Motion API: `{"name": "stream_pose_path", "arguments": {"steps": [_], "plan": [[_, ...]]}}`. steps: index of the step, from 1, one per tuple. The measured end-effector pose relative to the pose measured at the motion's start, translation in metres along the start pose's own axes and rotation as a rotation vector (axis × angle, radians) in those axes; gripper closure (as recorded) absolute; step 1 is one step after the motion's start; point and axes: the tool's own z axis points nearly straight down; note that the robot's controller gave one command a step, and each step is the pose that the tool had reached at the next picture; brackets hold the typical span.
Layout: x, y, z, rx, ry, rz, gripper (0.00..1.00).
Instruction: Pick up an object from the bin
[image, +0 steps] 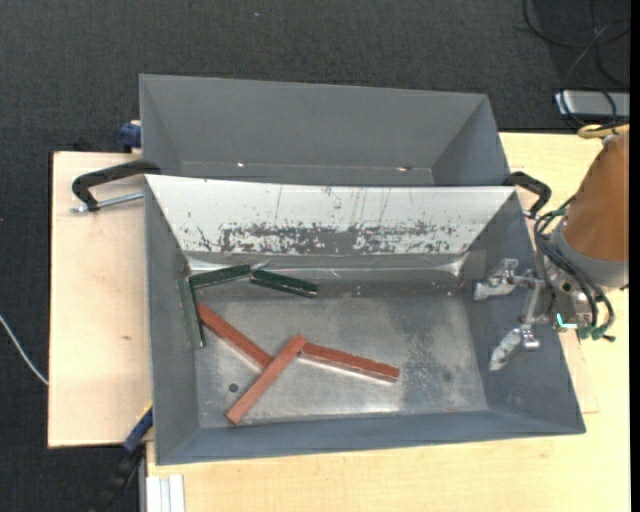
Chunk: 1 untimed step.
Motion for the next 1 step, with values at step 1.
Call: {"name": "stream_pose_path", "arguments": {"steps": [1], "plan": [[-0.0012,0.0007,-0.0035,0.001,-0.006,-0.002,0.00]]}}
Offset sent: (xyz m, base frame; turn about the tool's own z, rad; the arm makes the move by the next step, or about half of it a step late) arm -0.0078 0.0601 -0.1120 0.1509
